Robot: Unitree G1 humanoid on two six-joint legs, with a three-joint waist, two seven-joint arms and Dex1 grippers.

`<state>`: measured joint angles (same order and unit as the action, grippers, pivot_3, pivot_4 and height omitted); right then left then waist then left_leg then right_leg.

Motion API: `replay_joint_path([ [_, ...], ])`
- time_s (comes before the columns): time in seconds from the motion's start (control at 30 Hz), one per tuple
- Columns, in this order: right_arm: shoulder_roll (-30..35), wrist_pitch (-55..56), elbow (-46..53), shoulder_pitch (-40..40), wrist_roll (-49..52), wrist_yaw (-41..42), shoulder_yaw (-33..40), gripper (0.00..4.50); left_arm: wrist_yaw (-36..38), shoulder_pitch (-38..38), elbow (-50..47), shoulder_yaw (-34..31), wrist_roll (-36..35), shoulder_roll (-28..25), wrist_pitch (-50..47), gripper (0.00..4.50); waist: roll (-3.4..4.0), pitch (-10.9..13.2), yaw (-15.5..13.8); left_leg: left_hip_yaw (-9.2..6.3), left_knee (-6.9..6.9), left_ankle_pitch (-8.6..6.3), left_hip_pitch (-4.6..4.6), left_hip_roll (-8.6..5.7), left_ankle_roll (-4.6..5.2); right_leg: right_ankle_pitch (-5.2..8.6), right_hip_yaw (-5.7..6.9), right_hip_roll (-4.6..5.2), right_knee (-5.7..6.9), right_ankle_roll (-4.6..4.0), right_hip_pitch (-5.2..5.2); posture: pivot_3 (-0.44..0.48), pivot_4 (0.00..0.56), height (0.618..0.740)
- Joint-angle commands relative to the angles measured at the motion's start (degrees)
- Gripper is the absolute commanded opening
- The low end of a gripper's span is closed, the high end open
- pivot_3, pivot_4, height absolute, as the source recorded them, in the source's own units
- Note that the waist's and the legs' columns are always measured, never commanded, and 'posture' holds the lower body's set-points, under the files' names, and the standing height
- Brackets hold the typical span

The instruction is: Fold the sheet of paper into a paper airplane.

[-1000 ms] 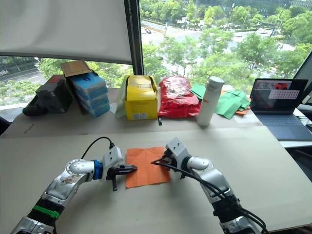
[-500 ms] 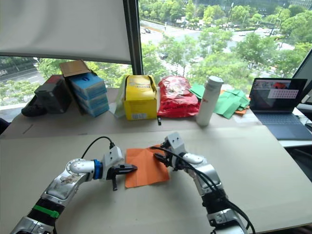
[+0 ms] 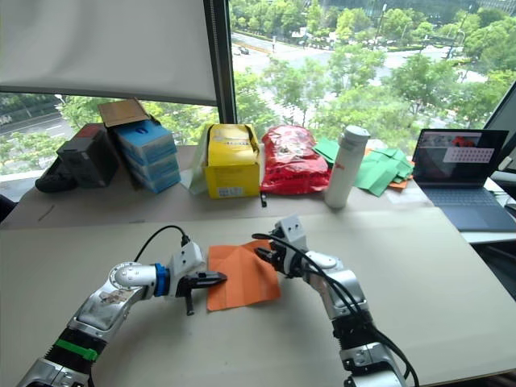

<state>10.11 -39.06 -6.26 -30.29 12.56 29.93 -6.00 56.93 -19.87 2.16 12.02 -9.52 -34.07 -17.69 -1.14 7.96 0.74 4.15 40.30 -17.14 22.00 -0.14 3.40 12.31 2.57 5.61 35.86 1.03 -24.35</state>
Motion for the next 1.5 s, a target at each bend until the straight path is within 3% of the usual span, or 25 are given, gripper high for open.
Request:
replay_joint_path([
  [0.03,0.1,2.1,1.4,-0.8,0.7,0.3,0.8,0.48,0.0,0.9,-0.1,0.4,1.0,-0.8,-1.1,0.0,0.0,0.0,0.0,0.0,0.0,0.0,0.0,0.0,0.0,0.0,-0.01,0.0,0.0,0.0,0.0,0.0,0.15,0.74],
  [0.1,0.1,2.3,1.7,-0.5,0.7,0.3,0.7,0.03,0.0,1.0,-0.2,0.3,1.0,-0.9,-1.1,0.0,0.0,0.0,0.0,0.0,-0.01,0.0,0.0,0.0,0.0,0.0,-0.02,0.0,0.0,0.0,-0.01,0.0,0.15,0.74],
  [0.27,0.8,4.3,4.4,1.3,0.2,1.3,-0.6,0.03,0.2,1.0,-0.3,0.1,0.8,-1.1,-1.2,0.0,0.0,0.0,0.0,0.0,-0.01,0.0,0.01,0.0,0.0,0.0,-0.02,0.0,-0.01,0.0,-0.01,0.0,0.15,0.74],
  [0.4,3.9,10.2,11.0,5.8,-3.0,3.7,-5.6,0.03,0.5,0.5,-0.2,-1.4,-0.4,-1.5,-2.0,0.0,0.0,0.0,0.0,0.0,-0.03,-0.01,0.01,0.0,0.02,0.0,-0.02,-0.01,-0.02,0.0,-0.02,0.0,0.15,0.74],
  [0.77,8.9,25.2,19.5,13.6,-19.4,-1.2,-17.6,0.03,1.2,-0.1,-3.2,-4.3,-3.6,-2.3,-6.3,0.0,-0.01,0.0,0.0,0.03,-0.02,0.06,0.1,-0.01,-0.1,0.02,0.1,-0.17,-0.03,0.01,-0.14,0.0,0.15,0.74],
  [1.07,9.6,23.9,18.4,13.2,-25.5,0.9,-22.2,0.03,1.8,-2.3,-3.3,-4.2,-4.2,-2.0,-7.5,0.0,-0.02,0.0,0.0,0.07,0.0,0.07,0.11,0.0,-0.11,0.02,0.21,-0.21,-0.04,0.0,-0.14,0.0,0.15,0.74],
  [1.5,9.1,19.7,18.0,12.8,-27.2,3.7,-22.9,0.03,1.9,-9.7,1.8,0.3,-0.6,1.3,-3.9,0.0,-0.03,0.0,-0.2,0.07,0.05,0.08,0.07,-0.01,-0.13,0.02,0.24,-0.3,-0.03,0.01,-0.04,0.0,0.15,0.74],
])
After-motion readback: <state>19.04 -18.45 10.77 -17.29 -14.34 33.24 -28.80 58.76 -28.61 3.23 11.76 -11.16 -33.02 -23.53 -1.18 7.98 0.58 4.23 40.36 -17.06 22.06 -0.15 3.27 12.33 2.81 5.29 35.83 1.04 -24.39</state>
